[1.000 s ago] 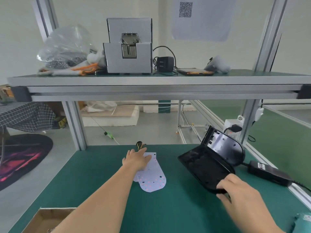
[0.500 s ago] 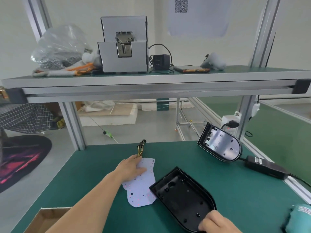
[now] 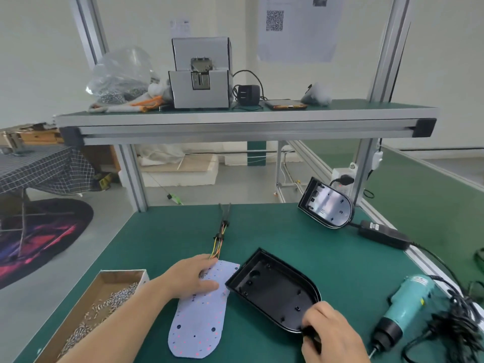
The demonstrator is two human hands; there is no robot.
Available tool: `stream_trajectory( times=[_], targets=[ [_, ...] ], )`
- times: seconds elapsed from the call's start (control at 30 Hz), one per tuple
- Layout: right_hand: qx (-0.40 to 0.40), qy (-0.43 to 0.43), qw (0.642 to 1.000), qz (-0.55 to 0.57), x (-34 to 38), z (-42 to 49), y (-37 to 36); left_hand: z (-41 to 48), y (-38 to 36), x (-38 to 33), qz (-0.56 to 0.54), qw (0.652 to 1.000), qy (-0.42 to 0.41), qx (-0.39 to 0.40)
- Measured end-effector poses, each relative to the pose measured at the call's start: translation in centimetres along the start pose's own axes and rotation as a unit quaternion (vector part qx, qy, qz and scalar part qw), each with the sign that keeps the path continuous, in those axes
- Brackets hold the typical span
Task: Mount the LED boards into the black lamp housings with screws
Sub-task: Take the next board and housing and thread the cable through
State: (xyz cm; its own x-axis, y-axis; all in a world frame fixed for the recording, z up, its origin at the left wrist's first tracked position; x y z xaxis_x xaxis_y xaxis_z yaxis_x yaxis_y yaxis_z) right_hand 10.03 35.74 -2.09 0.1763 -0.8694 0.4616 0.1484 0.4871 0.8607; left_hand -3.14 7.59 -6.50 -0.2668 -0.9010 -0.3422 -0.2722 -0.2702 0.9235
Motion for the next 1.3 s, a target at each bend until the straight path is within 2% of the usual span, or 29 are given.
stream_trajectory(
  times=[0.13, 0.3, 0.4, 0.57, 0.77, 0.87, 0.97, 1.03, 1.1, 1.17, 1.23, 1.3],
  targets=[
    [-0.031, 0.000, 0.999, 0.033, -1.4, -0.7, 0.0, -3.4, 0.6, -0.5, -0.036, 0.999, 0.021, -0.019],
    [-0.021, 0.003, 0.998, 0.066, -1.3, -1.3, -0.3, -5.7, 6.3, -2.9, -0.106, 0.979, 0.000, -0.172],
    [-0.022, 0.021, 0.997, 0.077, -1.3, -1.8, -0.5, -7.1, 9.3, -5.0, -0.126, 0.963, -0.017, -0.238],
    [-0.035, 0.038, 0.993, 0.104, -1.3, -2.3, -0.5, -9.4, 12.0, -7.4, -0.211, 0.916, -0.021, -0.341],
    [-0.050, 0.043, 0.989, 0.135, -1.8, -2.4, -0.6, -11.5, 11.5, -10.3, -0.266, 0.907, -0.046, -0.322],
    [-0.098, 0.047, 0.976, 0.188, -1.2, -2.3, 0.9, -12.5, 11.3, -12.3, -0.292, 0.907, -0.070, -0.294],
    [-0.143, 0.042, 0.955, 0.255, 0.1, -0.7, 3.1, -13.3, 11.2, -15.8, -0.292, 0.914, -0.124, -0.253],
    [-0.107, 0.041, 0.957, 0.267, 1.6, 1.4, 3.5, -13.7, 10.9, -18.9, -0.300, 0.913, -0.180, -0.208],
    [-0.047, 0.047, 0.958, 0.277, 3.3, 3.7, 3.3, -14.0, 11.0, -21.0, -0.352, 0.891, -0.227, -0.175],
    [-0.016, 0.048, 0.954, 0.297, 4.3, 5.3, 3.0, -14.3, 12.2, -21.7, -0.421, 0.849, -0.262, -0.185],
    [-0.018, 0.038, 0.954, 0.297, 4.5, 6.4, 2.9, -14.6, 13.9, -21.0, -0.498, 0.789, -0.289, -0.214],
    [-0.038, 0.028, 0.956, 0.288, 3.9, 6.9, 2.8, -14.7, 15.7, -18.5, -0.594, 0.699, -0.301, -0.261]
  ],
)
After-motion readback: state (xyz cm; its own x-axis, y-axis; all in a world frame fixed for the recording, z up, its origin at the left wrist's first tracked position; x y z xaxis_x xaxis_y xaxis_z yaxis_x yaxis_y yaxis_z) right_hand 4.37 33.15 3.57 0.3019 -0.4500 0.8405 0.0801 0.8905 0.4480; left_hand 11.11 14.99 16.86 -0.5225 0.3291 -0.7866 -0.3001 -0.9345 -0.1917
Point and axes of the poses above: each hand's wrist, its own z-axis towards the middle knuckle, its own y-axis out of the back of the hand, x = y × z, the point moved 9 cm from there along z, towards the middle knuckle, and after that the axes turned 7 degrees about -y, right-handed, at the moved point
